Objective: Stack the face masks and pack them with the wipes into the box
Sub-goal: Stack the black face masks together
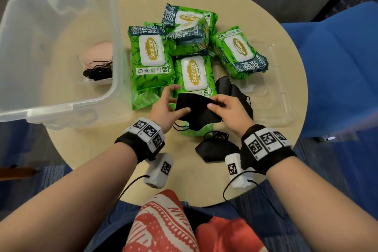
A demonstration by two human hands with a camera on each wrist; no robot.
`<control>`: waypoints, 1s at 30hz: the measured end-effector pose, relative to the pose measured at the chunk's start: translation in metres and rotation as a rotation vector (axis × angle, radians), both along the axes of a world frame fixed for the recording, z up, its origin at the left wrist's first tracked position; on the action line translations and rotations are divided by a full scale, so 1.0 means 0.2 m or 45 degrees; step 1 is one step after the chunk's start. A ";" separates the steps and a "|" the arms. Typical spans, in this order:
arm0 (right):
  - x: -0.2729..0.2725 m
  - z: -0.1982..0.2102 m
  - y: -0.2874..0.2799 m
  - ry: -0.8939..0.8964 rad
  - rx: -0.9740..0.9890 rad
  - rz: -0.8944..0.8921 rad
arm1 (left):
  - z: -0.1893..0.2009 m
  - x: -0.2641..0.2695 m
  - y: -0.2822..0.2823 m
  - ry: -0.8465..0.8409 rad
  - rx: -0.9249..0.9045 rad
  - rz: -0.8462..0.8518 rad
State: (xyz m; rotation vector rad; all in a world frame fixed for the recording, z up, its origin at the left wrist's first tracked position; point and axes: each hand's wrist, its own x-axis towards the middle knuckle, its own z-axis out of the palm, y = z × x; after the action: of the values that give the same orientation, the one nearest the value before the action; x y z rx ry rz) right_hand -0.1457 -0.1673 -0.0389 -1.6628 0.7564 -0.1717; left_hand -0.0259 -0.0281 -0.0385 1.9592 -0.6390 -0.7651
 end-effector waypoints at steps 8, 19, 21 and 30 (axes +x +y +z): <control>0.03 0.06 -0.06 -0.024 -0.080 0.023 | 0.11 -0.03 -0.04 -0.089 -0.355 -0.155; 0.05 -0.12 -0.24 0.853 -0.620 -0.135 | 0.10 0.06 0.03 -0.174 -0.178 0.059; 0.07 -0.15 -0.24 0.906 -0.622 -0.100 | 0.09 0.07 0.04 -0.190 -0.161 0.077; 0.02 -0.11 -0.28 0.634 -0.542 -0.233 | 0.09 0.08 0.05 -0.184 -0.099 0.149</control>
State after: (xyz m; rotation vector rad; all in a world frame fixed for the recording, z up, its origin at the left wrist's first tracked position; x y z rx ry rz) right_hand -0.1409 -0.2239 -0.0618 -2.0706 1.3194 -0.0451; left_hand -0.0104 -0.0185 -0.0202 1.9732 -0.6237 -0.5229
